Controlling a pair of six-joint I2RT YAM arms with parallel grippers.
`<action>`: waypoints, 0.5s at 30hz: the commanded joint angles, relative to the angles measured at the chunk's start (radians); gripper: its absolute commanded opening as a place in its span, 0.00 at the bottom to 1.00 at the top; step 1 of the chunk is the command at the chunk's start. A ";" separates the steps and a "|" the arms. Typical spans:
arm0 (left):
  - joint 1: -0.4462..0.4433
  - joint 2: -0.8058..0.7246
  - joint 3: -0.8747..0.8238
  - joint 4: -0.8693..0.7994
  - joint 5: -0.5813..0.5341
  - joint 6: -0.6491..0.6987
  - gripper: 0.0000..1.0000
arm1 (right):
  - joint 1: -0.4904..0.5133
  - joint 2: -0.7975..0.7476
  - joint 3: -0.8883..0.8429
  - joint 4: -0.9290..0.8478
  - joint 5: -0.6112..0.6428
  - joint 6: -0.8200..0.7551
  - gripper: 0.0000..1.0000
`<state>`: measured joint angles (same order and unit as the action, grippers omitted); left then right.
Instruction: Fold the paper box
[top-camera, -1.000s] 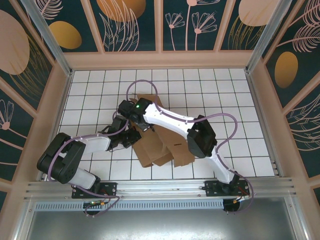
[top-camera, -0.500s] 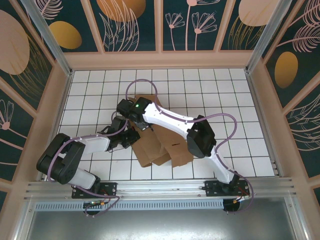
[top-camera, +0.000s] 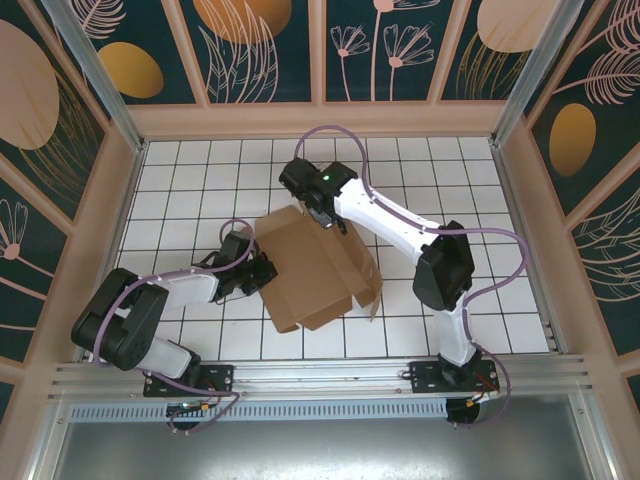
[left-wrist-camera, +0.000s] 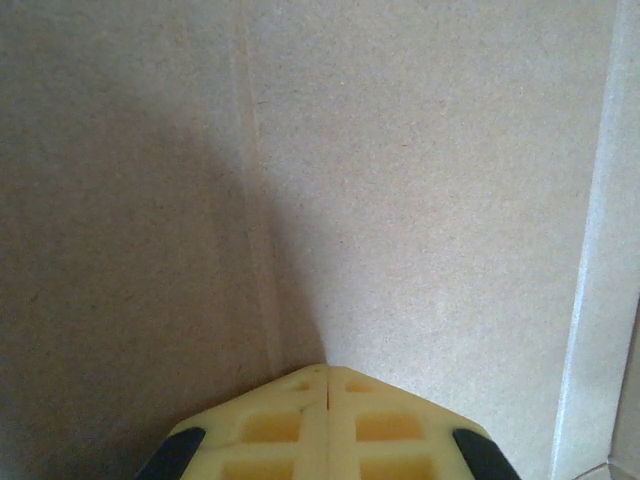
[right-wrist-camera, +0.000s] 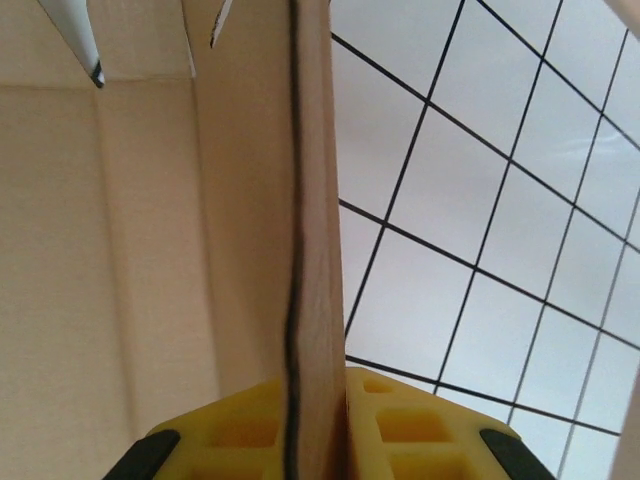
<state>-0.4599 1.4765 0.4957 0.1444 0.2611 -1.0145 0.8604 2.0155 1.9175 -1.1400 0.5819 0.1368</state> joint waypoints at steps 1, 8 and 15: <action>0.010 -0.008 0.001 -0.106 -0.060 0.032 0.00 | -0.001 0.008 -0.029 0.019 0.146 -0.052 0.14; 0.012 -0.026 -0.002 -0.115 -0.066 0.040 0.00 | -0.024 -0.011 -0.083 0.075 0.106 -0.086 0.26; 0.012 -0.033 -0.005 -0.120 -0.072 0.043 0.00 | -0.039 -0.054 -0.145 0.127 0.062 -0.089 0.26</action>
<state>-0.4561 1.4513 0.4976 0.0963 0.2241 -0.9955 0.8238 2.0068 1.7966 -1.0393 0.6571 0.0502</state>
